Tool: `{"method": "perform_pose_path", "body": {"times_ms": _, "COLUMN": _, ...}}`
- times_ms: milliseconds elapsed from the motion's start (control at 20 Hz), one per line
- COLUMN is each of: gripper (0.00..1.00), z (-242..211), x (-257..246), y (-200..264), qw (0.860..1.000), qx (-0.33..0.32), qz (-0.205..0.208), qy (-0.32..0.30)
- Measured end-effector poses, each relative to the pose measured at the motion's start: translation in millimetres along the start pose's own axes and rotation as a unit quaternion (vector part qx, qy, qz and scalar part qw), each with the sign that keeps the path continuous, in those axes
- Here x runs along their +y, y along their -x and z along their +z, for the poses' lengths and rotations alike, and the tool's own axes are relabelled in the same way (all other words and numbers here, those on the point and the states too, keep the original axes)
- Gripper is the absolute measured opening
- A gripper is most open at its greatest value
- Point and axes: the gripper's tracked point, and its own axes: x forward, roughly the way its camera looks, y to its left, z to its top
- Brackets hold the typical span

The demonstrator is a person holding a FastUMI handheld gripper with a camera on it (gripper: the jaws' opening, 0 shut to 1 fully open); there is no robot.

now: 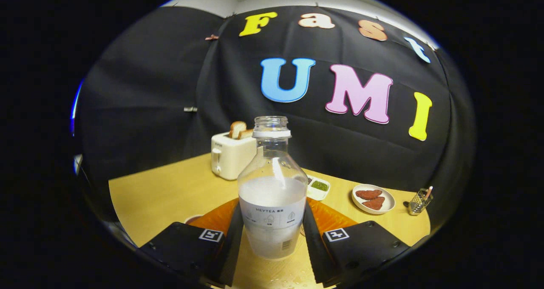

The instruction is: Take the bottle from table, then pour the juice into the cup, finally place the bottle on the coaster

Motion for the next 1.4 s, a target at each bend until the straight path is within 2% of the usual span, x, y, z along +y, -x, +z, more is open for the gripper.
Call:
{"method": "perform_pose_path", "body": {"times_ms": 100, "gripper": 0.72, "z": 13, "x": -23, "y": -14, "qw": 0.999, "qx": -0.034, "qz": -0.013, "qy": -0.005}}
{"method": "perform_pose_path", "body": {"times_ms": 200, "gripper": 0.72, "z": 5, "x": -41, "y": -33, "qw": 0.999, "qx": -0.043, "qz": -0.024, "qy": -0.008}}
{"method": "perform_pose_path", "body": {"times_ms": 650, "gripper": 0.72, "z": -71, "x": -95, "y": -91, "qw": 0.997, "qx": -0.030, "qz": -0.068, "qy": -0.037}}
{"method": "perform_pose_path", "body": {"times_ms": 1000, "gripper": 0.73, "z": -106, "x": -119, "y": -111, "qw": 0.995, "qx": -0.016, "qz": -0.093, "qy": -0.041}}
{"method": "perform_pose_path", "body": {"times_ms": 1400, "gripper": 0.75, "z": -119, "x": -116, "y": -109, "qw": 0.995, "qx": -0.012, "qz": -0.093, "qy": -0.027}}
